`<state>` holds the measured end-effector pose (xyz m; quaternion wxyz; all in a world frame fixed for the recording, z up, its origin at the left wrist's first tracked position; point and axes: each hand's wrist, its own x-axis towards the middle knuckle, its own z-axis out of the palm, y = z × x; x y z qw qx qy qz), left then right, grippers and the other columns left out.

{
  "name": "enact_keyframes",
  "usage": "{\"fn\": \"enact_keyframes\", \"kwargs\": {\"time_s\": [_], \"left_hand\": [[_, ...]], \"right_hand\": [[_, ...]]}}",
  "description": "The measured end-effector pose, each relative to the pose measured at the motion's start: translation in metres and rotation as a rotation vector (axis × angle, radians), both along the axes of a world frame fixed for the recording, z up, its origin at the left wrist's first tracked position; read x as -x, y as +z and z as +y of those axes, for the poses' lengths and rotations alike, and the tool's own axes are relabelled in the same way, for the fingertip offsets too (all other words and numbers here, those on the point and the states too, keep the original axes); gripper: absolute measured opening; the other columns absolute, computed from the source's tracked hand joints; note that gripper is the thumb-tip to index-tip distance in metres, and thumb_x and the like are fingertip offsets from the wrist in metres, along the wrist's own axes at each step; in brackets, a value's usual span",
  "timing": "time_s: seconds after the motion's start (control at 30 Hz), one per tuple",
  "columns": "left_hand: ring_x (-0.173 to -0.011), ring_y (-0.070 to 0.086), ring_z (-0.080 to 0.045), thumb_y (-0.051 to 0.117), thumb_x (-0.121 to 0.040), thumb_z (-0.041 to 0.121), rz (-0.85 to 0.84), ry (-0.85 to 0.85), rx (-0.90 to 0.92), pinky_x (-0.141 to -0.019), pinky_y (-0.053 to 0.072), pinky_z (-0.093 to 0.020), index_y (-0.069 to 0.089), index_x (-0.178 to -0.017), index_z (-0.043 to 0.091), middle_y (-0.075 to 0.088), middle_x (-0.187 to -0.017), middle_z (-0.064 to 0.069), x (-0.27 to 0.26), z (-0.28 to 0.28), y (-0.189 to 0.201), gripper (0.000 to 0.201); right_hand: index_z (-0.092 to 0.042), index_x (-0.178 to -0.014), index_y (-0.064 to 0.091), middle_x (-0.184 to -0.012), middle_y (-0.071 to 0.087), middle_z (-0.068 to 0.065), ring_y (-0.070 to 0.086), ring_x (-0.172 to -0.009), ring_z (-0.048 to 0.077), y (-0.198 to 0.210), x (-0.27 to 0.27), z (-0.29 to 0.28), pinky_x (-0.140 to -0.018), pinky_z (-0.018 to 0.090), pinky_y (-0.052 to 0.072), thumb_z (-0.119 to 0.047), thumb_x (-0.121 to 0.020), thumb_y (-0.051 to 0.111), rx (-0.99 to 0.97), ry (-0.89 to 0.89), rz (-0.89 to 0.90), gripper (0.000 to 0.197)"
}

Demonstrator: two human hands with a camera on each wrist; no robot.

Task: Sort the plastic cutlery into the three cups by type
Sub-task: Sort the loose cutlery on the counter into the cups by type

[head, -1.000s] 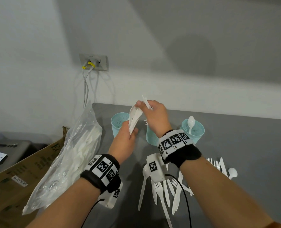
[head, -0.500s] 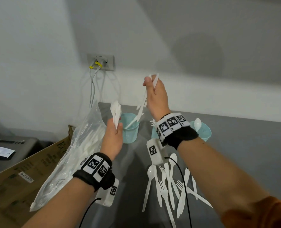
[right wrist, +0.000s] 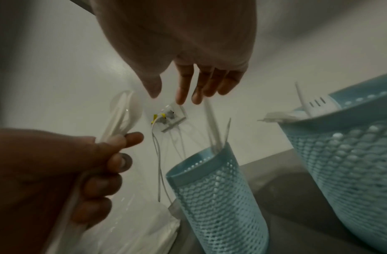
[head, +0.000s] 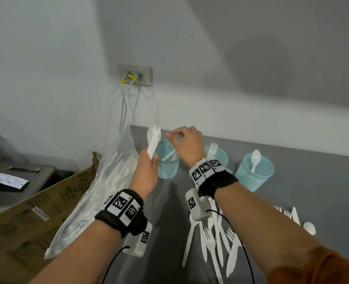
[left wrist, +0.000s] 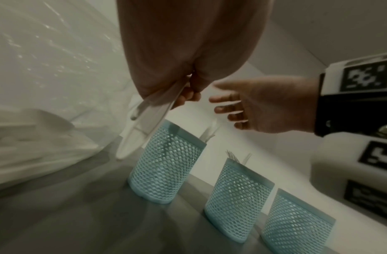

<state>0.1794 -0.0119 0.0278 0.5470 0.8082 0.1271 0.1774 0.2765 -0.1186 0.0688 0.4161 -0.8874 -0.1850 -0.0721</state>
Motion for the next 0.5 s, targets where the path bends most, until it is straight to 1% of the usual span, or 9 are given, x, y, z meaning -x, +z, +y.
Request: {"fn": "enact_keyframes", "kwargs": {"time_s": [0.03,0.07,0.1,0.13,0.2,0.23,0.33,0.4,0.5], "left_hand": [[-0.084,0.047,0.002,0.033,-0.103,0.018,-0.012,0.002,-0.033,-0.070,0.037,-0.004,0.039,-0.123,0.008,0.045,-0.092,0.012,-0.001,0.000,0.000,0.024],[-0.084,0.046,0.003,0.034,-0.103,0.018,-0.020,-0.001,-0.043,-0.070,0.037,-0.003,0.040,-0.123,0.006,0.044,-0.093,0.013,-0.002,-0.002,0.003,0.024],[-0.084,0.047,0.002,0.034,-0.102,0.018,-0.031,0.002,-0.055,-0.073,0.039,-0.005,0.040,-0.122,0.006,0.043,-0.093,0.012,-0.004,-0.003,0.004,0.024],[-0.085,0.049,-0.002,0.035,-0.102,0.018,-0.024,0.002,-0.056,-0.077,0.043,-0.013,0.041,-0.121,0.007,0.044,-0.093,0.011,-0.006,-0.005,0.005,0.022],[-0.094,0.053,-0.015,0.035,-0.102,0.018,-0.017,-0.002,-0.062,-0.085,0.046,-0.030,0.041,-0.120,0.009,0.048,-0.098,0.005,-0.009,-0.012,0.009,0.021],[-0.100,0.053,-0.017,0.036,-0.102,0.018,-0.018,-0.010,-0.073,-0.086,0.046,-0.032,0.040,-0.123,0.008,0.049,-0.104,0.002,-0.009,-0.016,0.011,0.024],[-0.108,0.052,-0.016,0.038,-0.101,0.017,-0.024,-0.031,-0.108,-0.087,0.041,-0.025,0.034,-0.133,0.001,0.049,-0.118,-0.004,-0.010,-0.025,0.014,0.036],[-0.106,0.049,-0.013,0.039,-0.101,0.015,-0.018,-0.040,-0.103,-0.083,0.036,-0.016,0.033,-0.134,-0.001,0.045,-0.115,-0.001,-0.010,-0.029,0.017,0.038],[-0.097,0.045,-0.007,0.040,-0.100,0.008,-0.040,-0.068,-0.058,-0.074,0.034,-0.001,0.035,-0.132,-0.001,0.042,-0.111,0.001,-0.010,-0.032,0.023,0.034]], "right_hand": [[-0.024,-0.090,0.066,-0.093,0.061,-0.003,0.052,-0.089,0.015,0.003,0.003,-0.001,-0.085,0.027,0.037,-0.055,-0.087,0.052,-0.002,-0.020,-0.048,0.034],[-0.022,-0.084,0.064,-0.085,0.061,-0.004,0.053,-0.083,0.014,0.006,0.007,-0.002,-0.081,0.027,0.038,-0.057,-0.087,0.051,-0.054,-0.014,-0.031,0.037],[-0.019,-0.077,0.062,-0.076,0.058,-0.005,0.052,-0.074,0.012,0.011,0.013,-0.002,-0.075,0.025,0.039,-0.056,-0.086,0.054,-0.137,0.025,0.037,0.039],[-0.017,-0.073,0.059,-0.069,0.054,-0.007,0.049,-0.066,0.009,0.015,0.020,-0.003,-0.069,0.023,0.039,-0.055,-0.084,0.059,-0.210,0.066,0.140,0.040],[-0.019,-0.073,0.056,-0.063,0.049,-0.009,0.047,-0.059,0.007,0.015,0.029,-0.002,-0.064,0.023,0.040,-0.056,-0.077,0.068,-0.254,0.094,0.273,0.039],[-0.020,-0.074,0.055,-0.062,0.049,-0.010,0.047,-0.059,0.007,0.013,0.031,-0.001,-0.064,0.024,0.042,-0.055,-0.073,0.072,-0.261,0.090,0.300,0.039],[-0.018,-0.081,0.055,-0.066,0.054,-0.007,0.054,-0.064,0.010,0.009,0.029,-0.001,-0.069,0.030,0.048,-0.046,-0.072,0.077,-0.271,0.055,0.311,0.037],[-0.017,-0.085,0.057,-0.070,0.061,-0.004,0.059,-0.070,0.012,0.010,0.026,-0.005,-0.074,0.031,0.051,-0.042,-0.074,0.077,-0.273,0.055,0.321,0.034],[-0.018,-0.083,0.059,-0.074,0.065,0.001,0.061,-0.069,0.015,0.010,0.024,-0.011,-0.075,0.034,0.053,-0.035,-0.075,0.077,-0.291,0.067,0.333,0.026]]}}
